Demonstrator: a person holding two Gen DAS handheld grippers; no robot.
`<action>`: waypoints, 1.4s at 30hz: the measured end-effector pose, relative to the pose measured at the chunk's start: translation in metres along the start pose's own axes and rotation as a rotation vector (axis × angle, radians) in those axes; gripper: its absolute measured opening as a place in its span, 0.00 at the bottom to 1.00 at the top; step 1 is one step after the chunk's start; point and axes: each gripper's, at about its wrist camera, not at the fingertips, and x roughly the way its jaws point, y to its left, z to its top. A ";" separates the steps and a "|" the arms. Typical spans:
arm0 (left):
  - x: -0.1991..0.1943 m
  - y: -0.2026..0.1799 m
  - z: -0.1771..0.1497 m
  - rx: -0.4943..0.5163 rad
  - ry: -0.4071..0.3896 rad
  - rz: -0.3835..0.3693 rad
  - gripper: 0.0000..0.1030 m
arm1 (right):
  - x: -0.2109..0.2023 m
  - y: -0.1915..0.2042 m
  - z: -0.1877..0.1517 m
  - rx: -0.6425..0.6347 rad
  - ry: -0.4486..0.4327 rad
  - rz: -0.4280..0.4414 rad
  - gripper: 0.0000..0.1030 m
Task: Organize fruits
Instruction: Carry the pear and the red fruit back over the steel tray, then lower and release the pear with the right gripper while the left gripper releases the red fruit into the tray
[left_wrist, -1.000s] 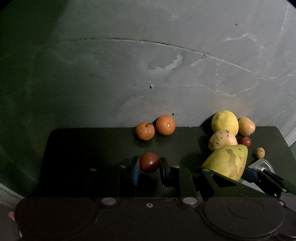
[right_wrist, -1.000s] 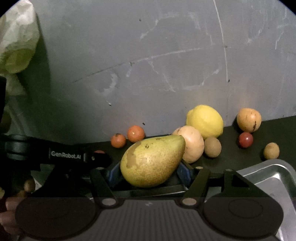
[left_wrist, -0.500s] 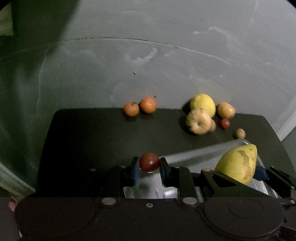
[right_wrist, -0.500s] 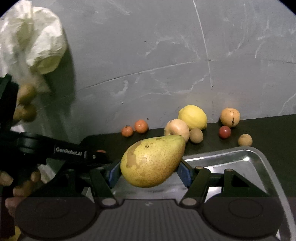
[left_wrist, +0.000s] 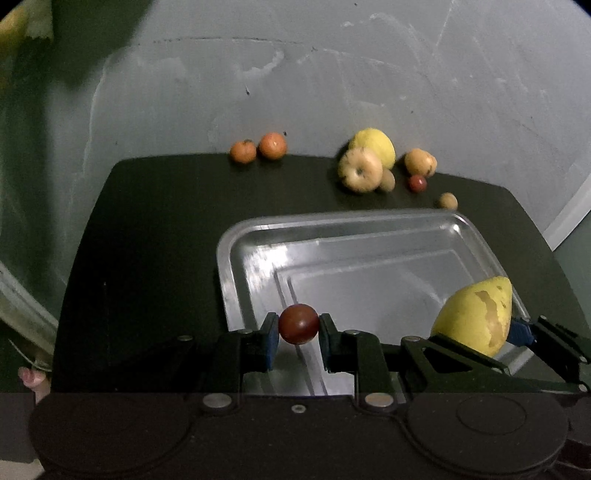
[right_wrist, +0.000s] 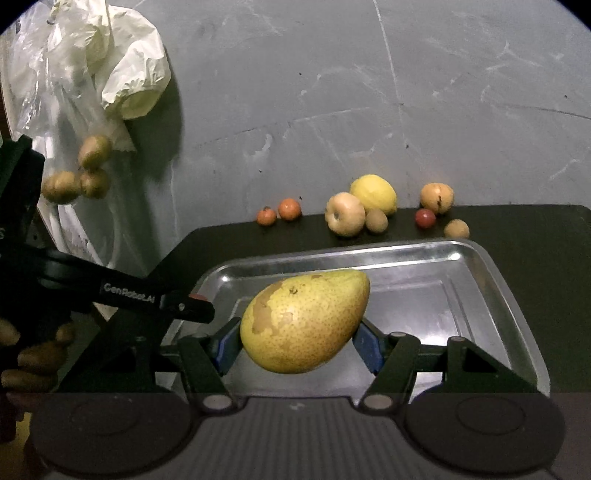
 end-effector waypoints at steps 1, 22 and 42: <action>-0.001 -0.002 -0.003 0.001 0.004 0.000 0.24 | -0.002 -0.001 -0.002 -0.001 0.004 -0.002 0.67; -0.001 -0.015 -0.020 0.028 0.061 0.018 0.24 | 0.001 -0.007 -0.027 -0.002 0.086 -0.018 0.67; -0.004 -0.018 -0.018 0.025 0.056 0.006 0.49 | -0.008 -0.005 -0.028 -0.006 0.114 -0.041 0.88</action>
